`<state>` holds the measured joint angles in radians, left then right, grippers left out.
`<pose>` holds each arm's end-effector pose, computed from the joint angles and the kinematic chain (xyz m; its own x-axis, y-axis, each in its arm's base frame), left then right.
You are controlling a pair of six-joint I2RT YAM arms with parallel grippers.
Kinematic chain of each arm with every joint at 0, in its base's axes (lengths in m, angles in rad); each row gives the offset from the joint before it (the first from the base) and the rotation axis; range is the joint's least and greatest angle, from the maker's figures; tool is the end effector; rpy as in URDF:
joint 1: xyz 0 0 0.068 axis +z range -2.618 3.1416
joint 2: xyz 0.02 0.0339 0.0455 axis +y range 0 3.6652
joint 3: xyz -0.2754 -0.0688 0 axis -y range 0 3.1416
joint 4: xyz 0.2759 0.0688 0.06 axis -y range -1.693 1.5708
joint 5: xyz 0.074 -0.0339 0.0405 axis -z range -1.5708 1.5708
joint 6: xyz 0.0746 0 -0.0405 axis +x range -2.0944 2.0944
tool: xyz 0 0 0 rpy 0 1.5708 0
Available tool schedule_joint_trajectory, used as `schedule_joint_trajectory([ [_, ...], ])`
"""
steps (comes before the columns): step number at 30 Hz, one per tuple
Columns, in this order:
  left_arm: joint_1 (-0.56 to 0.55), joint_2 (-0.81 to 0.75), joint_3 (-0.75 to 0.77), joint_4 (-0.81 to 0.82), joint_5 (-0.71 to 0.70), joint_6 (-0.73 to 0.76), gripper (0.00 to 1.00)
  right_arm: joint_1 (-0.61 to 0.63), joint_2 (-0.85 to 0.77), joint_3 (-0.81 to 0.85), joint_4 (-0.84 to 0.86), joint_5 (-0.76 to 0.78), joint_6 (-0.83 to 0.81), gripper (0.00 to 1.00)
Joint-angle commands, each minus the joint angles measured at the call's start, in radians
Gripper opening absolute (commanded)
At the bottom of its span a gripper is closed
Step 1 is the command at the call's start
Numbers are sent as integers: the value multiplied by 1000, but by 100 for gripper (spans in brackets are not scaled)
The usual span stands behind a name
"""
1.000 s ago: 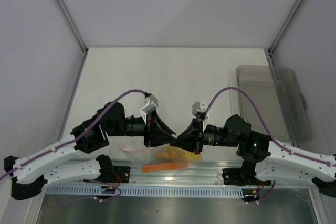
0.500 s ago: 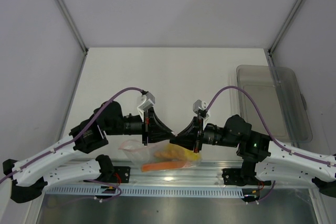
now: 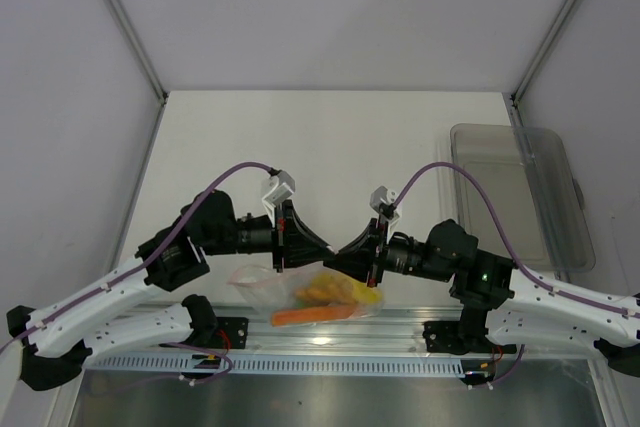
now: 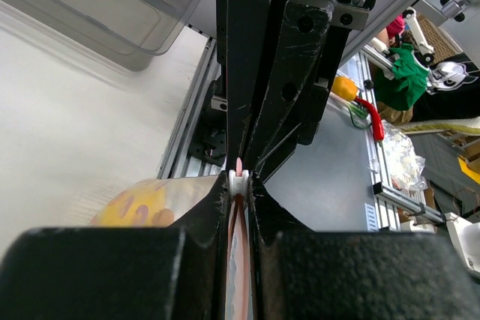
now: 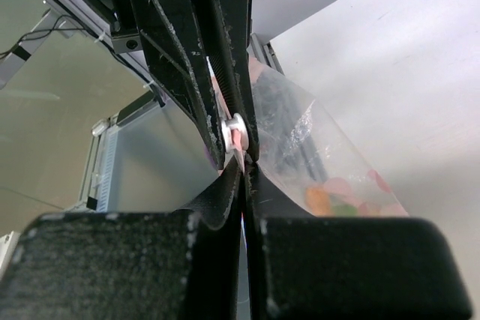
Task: Place the food in the zip-top bag and seal the zipper
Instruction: Zip the zipper food storage bag at the center of the board.
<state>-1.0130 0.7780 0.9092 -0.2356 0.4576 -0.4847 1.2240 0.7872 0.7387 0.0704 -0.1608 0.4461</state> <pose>0.0936 -0.2123 0.3877 -0.5118 0.0307 -0.8585 0.8535 0.1315 -0.5041 0.0743 0.2408 0.3584 -0.4173 0.0984 -0.9034 -0.8898 0.1580 0.4282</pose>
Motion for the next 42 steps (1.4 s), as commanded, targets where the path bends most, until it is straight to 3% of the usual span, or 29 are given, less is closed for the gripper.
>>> schedule_joint_trajectory([
  [1, 8, -2, -16, 4, 52, -22, 0, -8, -22, 1, 115, 56, 25, 0],
  [10, 25, -19, -47, -7, 56, -23, 1, -17, -66, -41, 152, 107, 57, 0],
  [23, 47, -37, -70, -27, 58, -20, 1, -61, -69, -79, 236, 1, 103, 0],
  [29, 54, -42, -47, -31, 69, -29, 1, -86, 13, 27, 54, -174, -9, 0],
  [32, 56, -34, -33, -37, 79, -31, 1, -86, 38, 70, -30, -210, -55, 15],
  [33, 56, -33, -33, -37, 81, -32, 1, -86, 40, 74, -37, -227, -75, 25],
  [42, 57, -33, -32, -31, 92, -32, 0, -93, 112, 146, -132, -342, -133, 27],
])
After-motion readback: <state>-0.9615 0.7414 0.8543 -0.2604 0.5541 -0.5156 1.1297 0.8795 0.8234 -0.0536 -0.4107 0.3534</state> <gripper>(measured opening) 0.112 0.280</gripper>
